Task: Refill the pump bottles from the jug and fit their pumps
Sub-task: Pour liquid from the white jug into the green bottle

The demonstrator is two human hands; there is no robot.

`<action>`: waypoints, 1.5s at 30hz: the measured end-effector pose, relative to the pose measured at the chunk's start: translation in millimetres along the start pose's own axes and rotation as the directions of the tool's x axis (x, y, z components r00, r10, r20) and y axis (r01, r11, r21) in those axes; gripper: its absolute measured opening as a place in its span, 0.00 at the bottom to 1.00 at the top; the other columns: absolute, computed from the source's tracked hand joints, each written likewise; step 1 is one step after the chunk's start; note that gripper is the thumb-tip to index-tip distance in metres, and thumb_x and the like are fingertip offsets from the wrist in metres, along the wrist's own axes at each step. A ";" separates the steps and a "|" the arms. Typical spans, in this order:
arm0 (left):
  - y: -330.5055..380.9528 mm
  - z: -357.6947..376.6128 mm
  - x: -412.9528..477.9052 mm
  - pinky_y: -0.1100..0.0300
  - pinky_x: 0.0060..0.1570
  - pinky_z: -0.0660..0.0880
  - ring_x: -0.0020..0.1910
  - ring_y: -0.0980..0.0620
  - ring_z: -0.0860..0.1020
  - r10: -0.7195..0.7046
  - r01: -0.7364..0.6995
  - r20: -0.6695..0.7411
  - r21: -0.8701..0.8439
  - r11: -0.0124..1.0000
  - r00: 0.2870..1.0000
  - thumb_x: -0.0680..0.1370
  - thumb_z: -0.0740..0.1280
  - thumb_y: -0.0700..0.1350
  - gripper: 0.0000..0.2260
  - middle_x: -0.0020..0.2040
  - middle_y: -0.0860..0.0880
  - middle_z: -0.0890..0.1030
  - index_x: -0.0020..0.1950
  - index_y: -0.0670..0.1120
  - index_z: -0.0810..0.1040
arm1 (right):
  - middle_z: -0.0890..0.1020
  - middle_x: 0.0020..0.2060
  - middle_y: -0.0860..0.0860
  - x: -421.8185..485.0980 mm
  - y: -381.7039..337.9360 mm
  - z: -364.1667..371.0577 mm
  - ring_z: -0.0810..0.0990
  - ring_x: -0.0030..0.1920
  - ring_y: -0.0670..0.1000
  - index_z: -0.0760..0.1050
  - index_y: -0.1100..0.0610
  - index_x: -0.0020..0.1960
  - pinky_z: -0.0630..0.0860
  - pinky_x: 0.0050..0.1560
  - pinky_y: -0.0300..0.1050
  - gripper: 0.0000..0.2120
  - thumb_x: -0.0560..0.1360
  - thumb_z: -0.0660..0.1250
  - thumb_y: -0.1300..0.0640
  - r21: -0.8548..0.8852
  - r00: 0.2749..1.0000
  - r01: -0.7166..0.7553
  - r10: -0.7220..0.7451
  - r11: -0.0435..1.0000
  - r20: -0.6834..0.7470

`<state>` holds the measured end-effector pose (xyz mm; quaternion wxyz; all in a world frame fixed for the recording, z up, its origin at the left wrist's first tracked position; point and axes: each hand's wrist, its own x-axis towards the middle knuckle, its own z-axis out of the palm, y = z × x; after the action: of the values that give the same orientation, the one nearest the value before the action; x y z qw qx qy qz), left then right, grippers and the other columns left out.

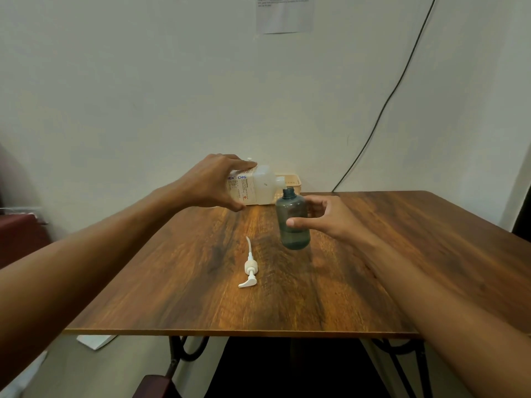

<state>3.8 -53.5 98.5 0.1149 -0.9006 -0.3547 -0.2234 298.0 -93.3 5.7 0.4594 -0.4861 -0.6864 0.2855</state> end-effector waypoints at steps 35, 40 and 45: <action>0.1 -0.9 0.4 0.59 0.60 0.73 0.65 0.51 0.77 -0.007 0.006 0.010 0.012 1.000 1.000 0.70 0.81 0.54 0.40 0.67 0.50 0.79 0.79 0.50 0.69 | 0.86 0.62 0.46 3.6 9.4 -0.2 0.83 0.63 0.46 0.81 0.51 0.70 0.81 0.65 0.46 0.32 0.68 0.84 0.49 -0.004 1.000 0.025 -0.025 1.000 0.003; -1.1 -0.1 0.5 0.60 0.59 0.73 0.64 0.51 0.77 -0.002 0.002 0.007 0.011 1.000 1.000 0.70 0.81 0.53 0.40 0.66 0.49 0.79 0.79 0.50 0.69 | 0.86 0.62 0.46 4.9 12.8 1.1 0.83 0.63 0.45 0.81 0.51 0.70 0.81 0.61 0.43 0.32 0.68 0.84 0.48 0.012 1.000 0.026 -0.026 1.000 0.006; -2.1 1.1 0.7 0.59 0.59 0.74 0.64 0.50 0.77 0.000 0.000 0.004 0.015 1.000 1.000 0.69 0.81 0.54 0.41 0.66 0.49 0.80 0.79 0.50 0.69 | 0.87 0.60 0.45 5.3 14.4 2.4 0.84 0.61 0.44 0.81 0.48 0.68 0.81 0.61 0.44 0.32 0.66 0.84 0.45 0.012 0.999 0.041 -0.041 0.999 0.008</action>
<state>3.2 -51.2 97.9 0.1207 -0.9001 -0.3568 -0.2190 301.1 -83.0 -5.4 0.4652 -0.4682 -0.6963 0.2821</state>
